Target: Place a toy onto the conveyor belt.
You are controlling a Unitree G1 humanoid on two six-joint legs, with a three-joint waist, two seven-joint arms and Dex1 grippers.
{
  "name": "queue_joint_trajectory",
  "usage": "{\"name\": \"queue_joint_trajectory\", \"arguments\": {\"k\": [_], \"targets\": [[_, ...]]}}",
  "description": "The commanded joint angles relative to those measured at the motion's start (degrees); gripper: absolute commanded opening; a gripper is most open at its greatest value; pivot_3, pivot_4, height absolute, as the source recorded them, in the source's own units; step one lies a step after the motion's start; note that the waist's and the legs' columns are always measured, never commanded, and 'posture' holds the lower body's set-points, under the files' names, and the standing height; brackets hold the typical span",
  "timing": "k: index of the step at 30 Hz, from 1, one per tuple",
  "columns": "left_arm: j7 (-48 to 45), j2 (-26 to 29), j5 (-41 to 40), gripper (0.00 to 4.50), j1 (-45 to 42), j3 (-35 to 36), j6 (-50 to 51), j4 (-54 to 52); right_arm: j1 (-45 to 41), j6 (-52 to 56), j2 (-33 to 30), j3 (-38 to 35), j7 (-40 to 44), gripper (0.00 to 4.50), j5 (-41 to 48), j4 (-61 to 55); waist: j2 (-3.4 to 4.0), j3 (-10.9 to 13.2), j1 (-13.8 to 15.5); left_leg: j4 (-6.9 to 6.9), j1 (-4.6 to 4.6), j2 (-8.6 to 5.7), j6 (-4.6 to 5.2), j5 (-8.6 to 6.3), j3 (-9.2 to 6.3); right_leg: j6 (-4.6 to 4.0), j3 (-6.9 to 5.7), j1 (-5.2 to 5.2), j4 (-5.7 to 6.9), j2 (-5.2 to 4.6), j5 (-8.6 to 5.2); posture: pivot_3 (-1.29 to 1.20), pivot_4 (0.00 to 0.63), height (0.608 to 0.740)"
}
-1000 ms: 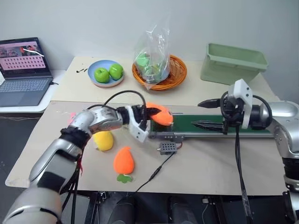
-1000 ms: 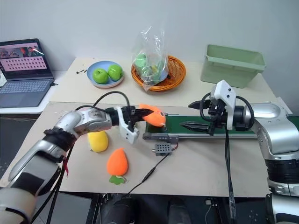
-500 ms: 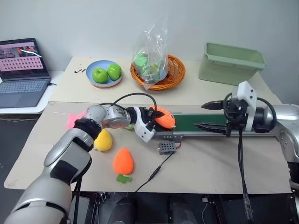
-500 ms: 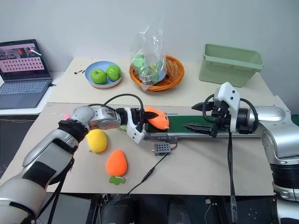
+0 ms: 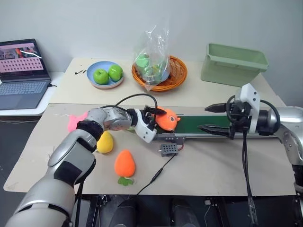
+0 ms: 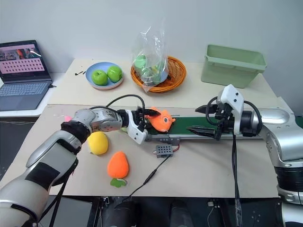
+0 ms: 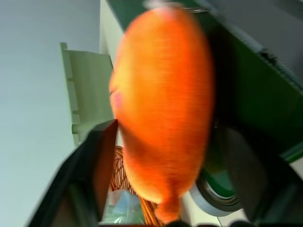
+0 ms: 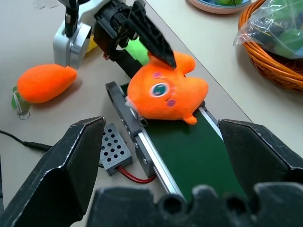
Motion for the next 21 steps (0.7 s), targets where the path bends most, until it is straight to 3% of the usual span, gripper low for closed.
{"name": "queue_joint_trajectory", "arguments": {"k": [1, 8, 12, 14, 21], "targets": [[-7.55, 2.26, -6.89, 4.45, 0.64, 3.57, -0.01, 0.86, -1.38, -1.24, -0.74, -0.74, 0.31, 4.5, -0.02, -0.37, 0.0, 0.0, -0.24, 0.0, 0.0, 0.0, 0.0, 0.0, 0.0, 0.0, 0.0, 0.0, 0.0, 0.0, 0.0, 0.0, 0.15, 0.74], [-25.64, 5.11, -24.49, 4.45, 6.0, 13.28, 7.85, -1.09, -3.24, -1.64, -1.14, -0.04, 1.51, 4.5, -0.61, 0.85, 0.01, 0.0, -0.87, 0.01, -0.01, 0.0, 0.0, 0.0, -0.01, 0.0, 0.02, -0.02, 0.04, 0.0, 0.0, 0.0, 0.15, 0.74], [-50.72, 6.29, -48.15, 4.45, 15.45, 21.55, 28.3, -16.15, -5.94, -2.7, -1.85, 1.18, 3.33, 4.5, -1.64, 2.33, 0.04, -0.01, -1.01, 0.04, -0.03, 0.02, 0.01, -0.01, -0.03, 0.0, 0.01, -0.05, 0.05, 0.0, 0.0, 0.0, 0.15, 0.74], [-58.09, 7.81, -56.09, 4.45, 20.1, 23.89, 37.84, -25.91, -6.92, -3.09, -1.79, 1.66, 3.89, 4.5, -1.78, 2.54, 0.04, -0.01, -1.19, 0.05, -0.07, 0.05, 0.05, -0.03, -0.05, 0.0, 0.04, -0.1, 0.08, 0.01, 0.0, 0.0, 0.15, 0.74], [-57.79, 10.76, -79.68, 4.45, 29.34, 34.66, 75.23, -55.3, -9.94, -4.5, 0.58, 3.42, 5.93, 4.5, -1.76, 4.53, 0.05, -0.01, -1.04, 0.28, -0.05, 0.07, 0.06, -0.03, -0.17, 0.0, 0.01, -0.05, 0.16, 0.03, 0.0, 0.0, 0.15, 0.74]]}}
